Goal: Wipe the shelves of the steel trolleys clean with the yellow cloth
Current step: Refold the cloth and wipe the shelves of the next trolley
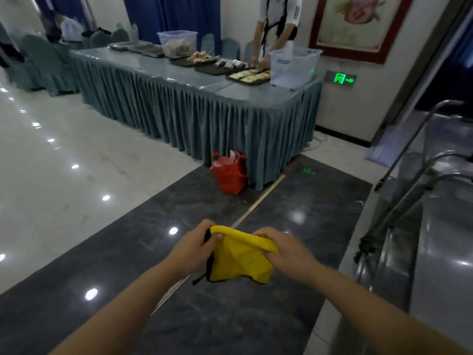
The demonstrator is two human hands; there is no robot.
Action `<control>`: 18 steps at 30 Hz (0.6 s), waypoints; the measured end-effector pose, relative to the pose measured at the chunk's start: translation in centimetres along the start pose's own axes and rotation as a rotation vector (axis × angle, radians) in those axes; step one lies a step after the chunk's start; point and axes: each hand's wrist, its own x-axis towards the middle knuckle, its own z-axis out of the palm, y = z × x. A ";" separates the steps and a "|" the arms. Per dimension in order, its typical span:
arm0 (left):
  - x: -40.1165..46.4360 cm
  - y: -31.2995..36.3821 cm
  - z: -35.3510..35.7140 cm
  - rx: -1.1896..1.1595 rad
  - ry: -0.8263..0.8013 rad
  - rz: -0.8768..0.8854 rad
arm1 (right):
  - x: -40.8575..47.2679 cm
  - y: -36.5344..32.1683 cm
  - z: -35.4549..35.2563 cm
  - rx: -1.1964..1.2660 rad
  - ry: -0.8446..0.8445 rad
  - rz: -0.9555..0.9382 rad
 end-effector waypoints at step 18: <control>32.5 6.0 2.5 0.144 -0.767 0.503 | 12.9 6.8 -10.1 0.021 0.684 0.556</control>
